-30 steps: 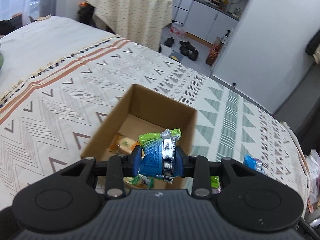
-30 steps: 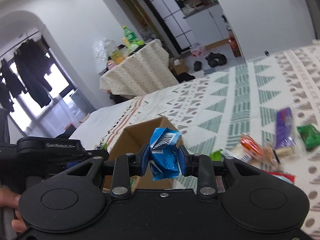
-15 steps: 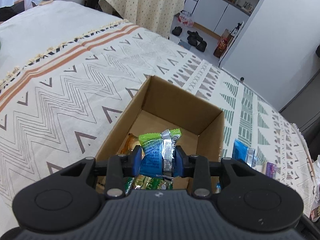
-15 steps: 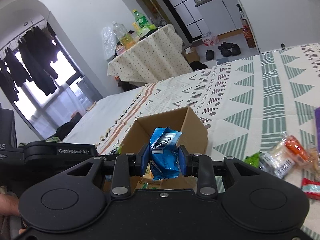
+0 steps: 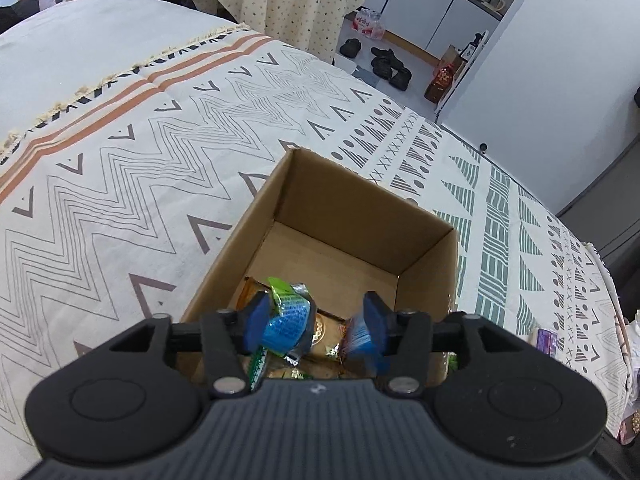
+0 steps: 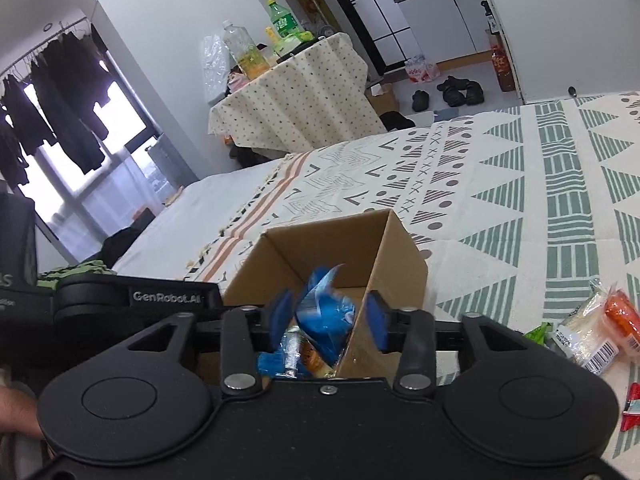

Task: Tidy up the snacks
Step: 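Lower into the box and open both grippers to release the snacks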

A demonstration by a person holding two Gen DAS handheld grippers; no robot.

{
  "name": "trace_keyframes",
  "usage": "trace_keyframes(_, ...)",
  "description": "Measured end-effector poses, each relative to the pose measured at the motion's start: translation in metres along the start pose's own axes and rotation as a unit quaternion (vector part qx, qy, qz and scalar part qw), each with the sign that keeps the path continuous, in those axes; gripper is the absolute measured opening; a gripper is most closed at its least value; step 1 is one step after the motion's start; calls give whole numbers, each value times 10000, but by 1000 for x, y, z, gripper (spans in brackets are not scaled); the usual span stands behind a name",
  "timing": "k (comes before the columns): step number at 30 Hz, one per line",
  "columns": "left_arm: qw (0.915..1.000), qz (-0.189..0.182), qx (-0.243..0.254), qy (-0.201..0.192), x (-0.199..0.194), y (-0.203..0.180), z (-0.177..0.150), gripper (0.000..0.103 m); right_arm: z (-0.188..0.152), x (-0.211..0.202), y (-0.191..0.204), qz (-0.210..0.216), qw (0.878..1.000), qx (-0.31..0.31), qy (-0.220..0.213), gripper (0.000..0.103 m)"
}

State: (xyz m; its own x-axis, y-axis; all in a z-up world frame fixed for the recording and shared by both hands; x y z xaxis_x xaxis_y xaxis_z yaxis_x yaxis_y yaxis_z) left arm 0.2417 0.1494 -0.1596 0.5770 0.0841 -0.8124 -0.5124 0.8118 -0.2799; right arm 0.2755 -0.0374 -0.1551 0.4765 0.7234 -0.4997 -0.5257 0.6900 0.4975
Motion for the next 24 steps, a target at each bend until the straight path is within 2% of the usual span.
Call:
trace_keyframes(4, 9999, 150, 23, -53, -6, 0, 0, 81, 2, -6, -4, -68, 9999, 133, -11, 47)
trace_keyframes(6, 9999, 153, 25, -31, -10, 1, -1, 85, 2, -11, -5, -87, 9998, 157, 4, 51)
trace_keyframes(12, 9994, 331, 59, 13, -25, 2, -5, 92, 9, -28, -4, -165, 9997, 171, -108, 63)
trace_keyframes(14, 9993, 379, 49, -12, -35, 2, -4, 92, 12, -34, -4, -167, 9996, 175, -140, 70)
trace_keyframes(21, 9985, 409, 87, -366, -74, -4, -3, 103, 19, -58, -1, -89, 9994, 152, -302, 84)
trace_keyframes(23, 9984, 401, 114, -378, -83, -7, -5, 103, 22, -65, -1, -145, 9991, 181, -356, 95)
trace_keyframes(24, 9984, 389, 140, -381, -86, -9, -6, 103, 23, -70, -1, -181, 9989, 173, -400, 96)
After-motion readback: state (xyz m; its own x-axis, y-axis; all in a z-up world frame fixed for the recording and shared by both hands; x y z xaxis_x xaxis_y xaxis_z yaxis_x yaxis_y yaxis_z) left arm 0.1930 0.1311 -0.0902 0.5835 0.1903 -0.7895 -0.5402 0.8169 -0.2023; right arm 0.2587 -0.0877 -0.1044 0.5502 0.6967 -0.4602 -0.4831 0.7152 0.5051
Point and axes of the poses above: each gripper's, at about its wrist camera, not at the fingertips, and x roughly the way its jaws point, y to its left, z to its top, the point moved 5 cm from there along x, roughly the way its jaws point, and after that the axes turned 1 degree about y, right-handed, at the moved point
